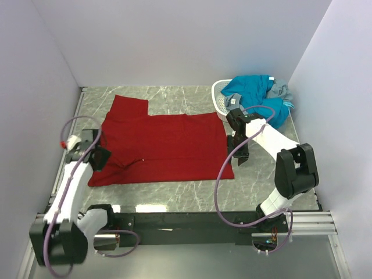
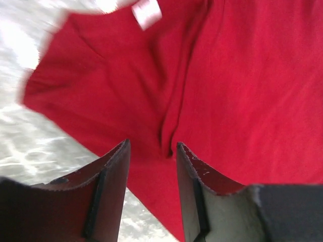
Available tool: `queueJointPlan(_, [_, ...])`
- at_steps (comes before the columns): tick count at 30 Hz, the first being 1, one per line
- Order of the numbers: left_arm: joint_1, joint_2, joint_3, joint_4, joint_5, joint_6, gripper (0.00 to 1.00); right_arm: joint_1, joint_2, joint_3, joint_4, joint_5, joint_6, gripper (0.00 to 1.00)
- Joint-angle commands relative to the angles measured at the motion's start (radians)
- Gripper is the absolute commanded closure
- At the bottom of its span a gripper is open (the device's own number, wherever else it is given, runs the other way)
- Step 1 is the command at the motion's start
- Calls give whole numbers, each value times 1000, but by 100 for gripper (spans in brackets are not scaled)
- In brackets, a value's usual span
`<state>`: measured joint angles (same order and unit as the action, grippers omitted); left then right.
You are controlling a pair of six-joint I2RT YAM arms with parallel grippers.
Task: Fold and stack the t-shirts
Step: Fold the tshirt
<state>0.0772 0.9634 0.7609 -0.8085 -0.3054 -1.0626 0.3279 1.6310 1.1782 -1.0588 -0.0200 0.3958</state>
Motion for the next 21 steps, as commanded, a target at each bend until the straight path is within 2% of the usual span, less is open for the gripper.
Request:
queueJointPlan(1, [-71, 109, -26, 97, 34, 21, 54, 8, -54, 29, 20, -35, 6, 51])
queueJointPlan(5, [-120, 233, -34, 150, 51, 35, 54, 10, -71, 12, 62, -77, 24, 51])
queueJointPlan(8, [-139, 273, -28, 213, 81, 49, 54, 10, -83, -6, 75, -83, 26, 51])
queueJointPlan(17, [-205, 396, 3, 246, 77, 50, 55, 10, -95, -29, 89, -83, 21, 50])
queueJointPlan(21, [-228, 413, -5, 249, 69, 32, 60, 10, -99, -26, 89, -81, 20, 50])
